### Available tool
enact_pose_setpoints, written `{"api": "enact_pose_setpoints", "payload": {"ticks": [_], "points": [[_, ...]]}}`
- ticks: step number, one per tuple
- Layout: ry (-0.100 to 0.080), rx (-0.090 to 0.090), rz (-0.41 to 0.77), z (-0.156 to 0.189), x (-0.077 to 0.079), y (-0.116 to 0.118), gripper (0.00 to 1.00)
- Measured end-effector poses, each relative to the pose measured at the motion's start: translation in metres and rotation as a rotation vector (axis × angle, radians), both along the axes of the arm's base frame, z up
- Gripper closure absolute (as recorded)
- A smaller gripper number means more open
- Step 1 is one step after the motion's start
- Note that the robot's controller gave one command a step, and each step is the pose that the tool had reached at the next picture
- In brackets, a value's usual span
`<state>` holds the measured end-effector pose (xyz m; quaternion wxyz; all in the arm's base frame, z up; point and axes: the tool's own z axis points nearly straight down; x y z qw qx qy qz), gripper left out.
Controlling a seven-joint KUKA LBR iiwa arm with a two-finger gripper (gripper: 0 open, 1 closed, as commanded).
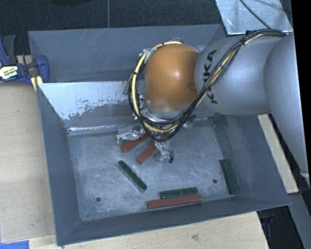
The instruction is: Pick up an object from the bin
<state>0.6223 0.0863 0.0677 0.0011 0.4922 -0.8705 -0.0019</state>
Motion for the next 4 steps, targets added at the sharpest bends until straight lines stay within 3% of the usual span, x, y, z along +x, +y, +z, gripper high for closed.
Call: {"api": "enact_pose_setpoints", "payload": {"ticks": [1,2,3,4], "points": [[-0.003,0.0,-0.007,0.003,0.002,-0.002,1.0],[-0.009,0.0,0.037,0.146,-0.026,-0.003,1.0],[-0.006,0.0,0.035,0.145,-0.027,-0.004,0.0],[-0.001,0.0,0.478,0.028,-0.018,-0.03,0.0]]}}
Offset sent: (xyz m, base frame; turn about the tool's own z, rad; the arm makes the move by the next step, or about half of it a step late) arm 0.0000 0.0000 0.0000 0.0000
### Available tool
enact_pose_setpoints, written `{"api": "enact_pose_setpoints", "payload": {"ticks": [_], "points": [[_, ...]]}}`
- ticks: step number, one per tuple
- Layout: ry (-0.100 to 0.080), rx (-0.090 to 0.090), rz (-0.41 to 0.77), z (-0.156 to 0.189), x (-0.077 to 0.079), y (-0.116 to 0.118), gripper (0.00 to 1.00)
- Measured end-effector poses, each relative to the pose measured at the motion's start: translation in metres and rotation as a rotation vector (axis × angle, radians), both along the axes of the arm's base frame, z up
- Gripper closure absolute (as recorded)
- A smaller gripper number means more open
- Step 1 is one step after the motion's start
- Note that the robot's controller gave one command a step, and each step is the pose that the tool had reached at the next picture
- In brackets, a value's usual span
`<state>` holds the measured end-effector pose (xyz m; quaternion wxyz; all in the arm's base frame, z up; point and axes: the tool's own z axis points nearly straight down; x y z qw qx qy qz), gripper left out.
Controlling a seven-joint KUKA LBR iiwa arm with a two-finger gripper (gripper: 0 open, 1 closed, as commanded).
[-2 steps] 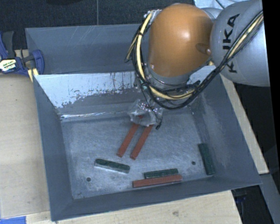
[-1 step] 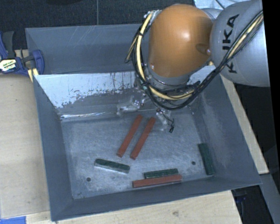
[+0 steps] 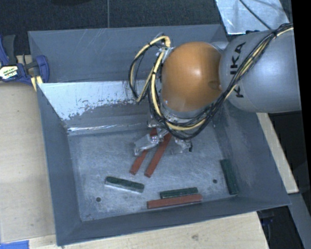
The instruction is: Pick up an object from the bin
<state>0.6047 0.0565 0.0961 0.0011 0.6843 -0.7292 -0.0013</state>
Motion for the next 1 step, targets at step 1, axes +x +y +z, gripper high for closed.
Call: {"api": "enact_pose_setpoints", "payload": {"ticks": [1], "points": [[-0.007,0.003,0.215,-0.0249,0.0011,0.0139,0.0]]}}
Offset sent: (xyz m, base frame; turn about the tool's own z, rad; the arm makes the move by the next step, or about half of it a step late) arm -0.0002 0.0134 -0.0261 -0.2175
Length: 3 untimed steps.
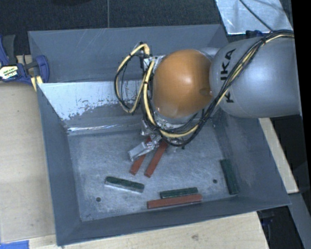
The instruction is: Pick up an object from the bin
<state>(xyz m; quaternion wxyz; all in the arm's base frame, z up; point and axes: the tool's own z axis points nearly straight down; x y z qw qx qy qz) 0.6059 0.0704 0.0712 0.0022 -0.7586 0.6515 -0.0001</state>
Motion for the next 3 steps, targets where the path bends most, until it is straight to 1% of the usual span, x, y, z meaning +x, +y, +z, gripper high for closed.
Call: {"api": "enact_pose_setpoints", "payload": {"ticks": [1,2,3], "points": [[-0.002,0.0,-0.049,0.001,-0.019,0.005,0.0],[-0.002,-0.001,0.447,0.001,-0.009,0.024,0.0],[0.001,-0.001,0.446,0.003,-0.009,0.024,1.0]]}}
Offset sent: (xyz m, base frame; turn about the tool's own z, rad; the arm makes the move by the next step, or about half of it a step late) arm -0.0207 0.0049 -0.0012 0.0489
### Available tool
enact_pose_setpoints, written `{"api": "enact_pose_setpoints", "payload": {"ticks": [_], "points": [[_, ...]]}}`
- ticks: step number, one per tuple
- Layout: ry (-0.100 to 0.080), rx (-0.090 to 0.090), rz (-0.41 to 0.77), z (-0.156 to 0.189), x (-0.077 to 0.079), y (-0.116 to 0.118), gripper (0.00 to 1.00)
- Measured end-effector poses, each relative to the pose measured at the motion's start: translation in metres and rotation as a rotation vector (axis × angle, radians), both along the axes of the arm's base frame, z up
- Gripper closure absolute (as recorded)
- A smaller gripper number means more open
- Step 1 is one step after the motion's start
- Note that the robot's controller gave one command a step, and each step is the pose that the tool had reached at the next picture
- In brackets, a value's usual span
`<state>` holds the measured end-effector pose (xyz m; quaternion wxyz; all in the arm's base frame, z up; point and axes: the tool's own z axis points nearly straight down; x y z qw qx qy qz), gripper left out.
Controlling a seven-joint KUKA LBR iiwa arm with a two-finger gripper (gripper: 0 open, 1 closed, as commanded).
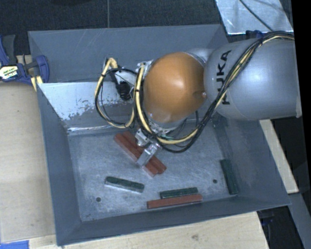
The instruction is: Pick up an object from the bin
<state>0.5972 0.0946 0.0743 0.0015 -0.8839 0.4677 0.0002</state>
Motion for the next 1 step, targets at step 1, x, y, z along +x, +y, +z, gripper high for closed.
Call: {"api": "enact_pose_setpoints", "payload": {"ticks": [1], "points": [[-0.005,-0.002,0.038,0.0694,-0.0059,-0.0114,1.0]]}}
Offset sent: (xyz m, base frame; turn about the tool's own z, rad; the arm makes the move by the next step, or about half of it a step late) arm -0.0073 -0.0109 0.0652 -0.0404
